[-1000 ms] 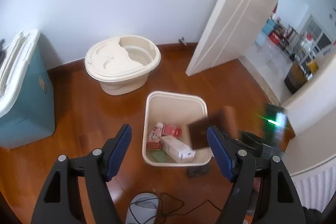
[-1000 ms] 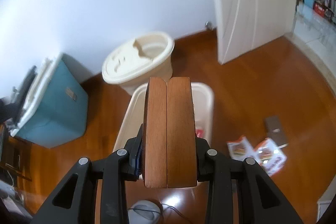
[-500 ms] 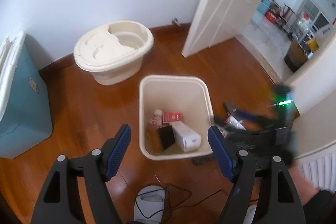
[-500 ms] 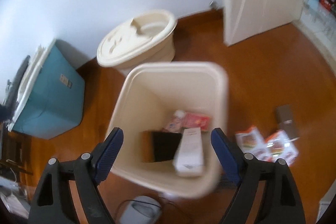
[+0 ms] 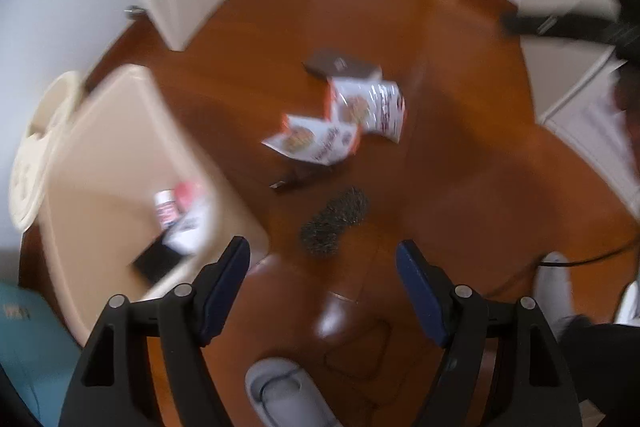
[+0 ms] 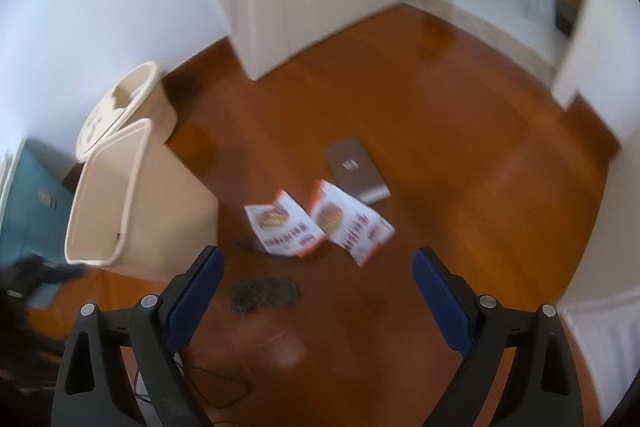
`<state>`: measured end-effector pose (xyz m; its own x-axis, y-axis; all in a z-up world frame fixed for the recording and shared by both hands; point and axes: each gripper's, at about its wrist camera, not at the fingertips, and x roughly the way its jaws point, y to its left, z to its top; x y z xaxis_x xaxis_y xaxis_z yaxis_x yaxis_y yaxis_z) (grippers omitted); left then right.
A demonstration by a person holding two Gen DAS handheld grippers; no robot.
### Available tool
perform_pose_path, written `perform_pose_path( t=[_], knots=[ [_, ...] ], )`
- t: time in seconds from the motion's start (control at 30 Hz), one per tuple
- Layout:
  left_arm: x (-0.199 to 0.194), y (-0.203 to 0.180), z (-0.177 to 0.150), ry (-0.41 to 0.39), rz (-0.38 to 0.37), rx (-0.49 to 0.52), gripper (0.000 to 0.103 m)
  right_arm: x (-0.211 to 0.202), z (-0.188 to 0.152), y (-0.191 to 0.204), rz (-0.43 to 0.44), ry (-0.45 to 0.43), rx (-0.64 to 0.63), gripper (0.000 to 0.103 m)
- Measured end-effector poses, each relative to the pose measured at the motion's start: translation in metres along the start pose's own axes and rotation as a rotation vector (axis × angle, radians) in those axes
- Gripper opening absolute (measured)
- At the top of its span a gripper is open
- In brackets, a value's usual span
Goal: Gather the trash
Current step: 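Lower the left tool to the steel wool scrubber and grasp it, then grasp the white snack bag with the right tool while the left tool holds the steel wool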
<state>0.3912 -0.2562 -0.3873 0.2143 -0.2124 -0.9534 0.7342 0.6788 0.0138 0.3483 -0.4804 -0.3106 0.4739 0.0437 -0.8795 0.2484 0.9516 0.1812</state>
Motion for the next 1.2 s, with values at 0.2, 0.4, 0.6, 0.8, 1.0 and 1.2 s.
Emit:
perform_pose_path(
  t=[0.2, 0.4, 0.6, 0.8, 1.0, 1.2],
  knots=[
    [0.136, -0.012, 0.002, 0.145, -0.003, 0.013, 0.075, 0.021, -0.027, -0.045, 0.023, 0.023, 0.058, 0.096],
    [0.211, -0.007, -0.009, 0.228, 0.032, 0.010, 0.075, 0.045, -0.042, -0.069, 0.075, 0.033, 0.097, 0.096],
    [0.233, -0.007, -0.015, 0.246, 0.028, 0.021, 0.075, 0.068, -0.054, -0.079, 0.080, 0.056, 0.106, 0.096],
    [0.251, -0.013, -0.023, 0.266, 0.019, 0.029, 0.075, 0.077, -0.064, -0.083, 0.068, 0.071, 0.120, 0.096],
    [0.258, -0.005, -0.018, 0.262, -0.016, -0.033, 0.076, 0.080, -0.062, -0.080, 0.062, 0.065, 0.125, 0.096],
    [0.249, -0.011, -0.029, 0.271, -0.045, -0.025, 0.033, 0.088, -0.060, -0.073, 0.042, 0.082, 0.113, 0.096]
  ],
)
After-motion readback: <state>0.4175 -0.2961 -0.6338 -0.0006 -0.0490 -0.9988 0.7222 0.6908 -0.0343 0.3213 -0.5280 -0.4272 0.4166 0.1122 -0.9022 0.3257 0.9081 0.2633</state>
